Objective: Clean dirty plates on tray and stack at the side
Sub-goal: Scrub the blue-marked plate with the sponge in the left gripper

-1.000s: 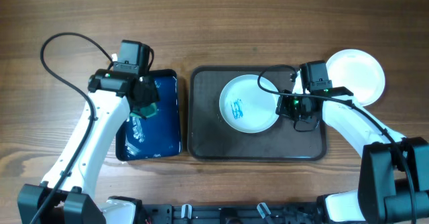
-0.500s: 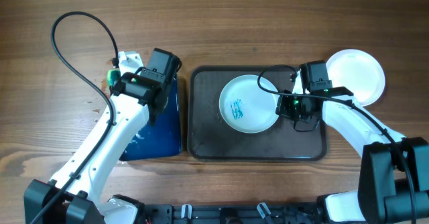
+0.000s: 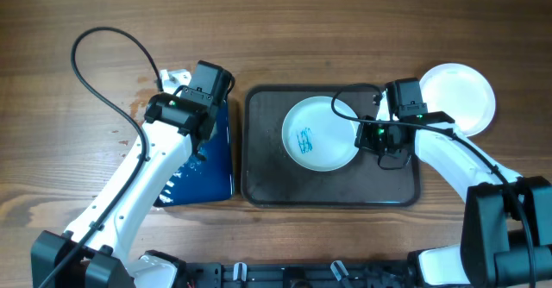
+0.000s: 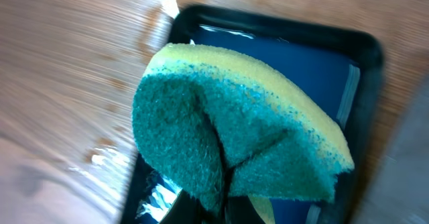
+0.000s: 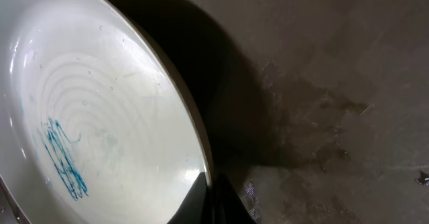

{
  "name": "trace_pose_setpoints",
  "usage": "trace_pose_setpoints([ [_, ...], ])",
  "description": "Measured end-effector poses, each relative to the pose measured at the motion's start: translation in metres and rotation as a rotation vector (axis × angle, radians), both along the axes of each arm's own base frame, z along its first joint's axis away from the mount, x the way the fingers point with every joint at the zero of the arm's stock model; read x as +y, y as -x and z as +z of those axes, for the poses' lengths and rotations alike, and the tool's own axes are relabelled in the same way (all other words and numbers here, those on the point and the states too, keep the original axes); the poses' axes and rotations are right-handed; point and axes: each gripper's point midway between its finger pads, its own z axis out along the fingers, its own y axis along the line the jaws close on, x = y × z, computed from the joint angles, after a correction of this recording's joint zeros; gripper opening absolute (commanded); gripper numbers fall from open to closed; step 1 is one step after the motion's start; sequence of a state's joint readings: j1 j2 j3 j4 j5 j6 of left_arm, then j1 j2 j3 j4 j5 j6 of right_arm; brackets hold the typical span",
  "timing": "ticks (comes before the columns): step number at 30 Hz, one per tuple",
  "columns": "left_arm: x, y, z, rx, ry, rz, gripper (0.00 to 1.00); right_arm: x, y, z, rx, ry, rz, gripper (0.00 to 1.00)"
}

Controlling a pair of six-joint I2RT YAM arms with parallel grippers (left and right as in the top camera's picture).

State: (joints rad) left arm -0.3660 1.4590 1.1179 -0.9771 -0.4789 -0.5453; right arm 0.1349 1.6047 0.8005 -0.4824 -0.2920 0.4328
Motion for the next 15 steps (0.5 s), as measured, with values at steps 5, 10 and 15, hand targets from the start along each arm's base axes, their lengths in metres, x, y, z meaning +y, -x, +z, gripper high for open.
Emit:
trace_pose_setpoints([
  [5, -0.032, -0.001, -0.01, 0.033, 0.181, -0.055, 0.04, -0.001, 0.006, -0.002, 0.027, 0.003, -0.002, 0.04],
  [10, -0.077, -0.007, -0.011, 0.042, 0.402, -0.172, 0.04, -0.001, 0.007, -0.002, 0.033, 0.001, -0.01, 0.04],
  [15, -0.138, -0.008, -0.001, 0.053, 0.665, -0.358, 0.04, 0.003, 0.007, 0.0, 0.031, -0.02, -0.003, 0.05],
])
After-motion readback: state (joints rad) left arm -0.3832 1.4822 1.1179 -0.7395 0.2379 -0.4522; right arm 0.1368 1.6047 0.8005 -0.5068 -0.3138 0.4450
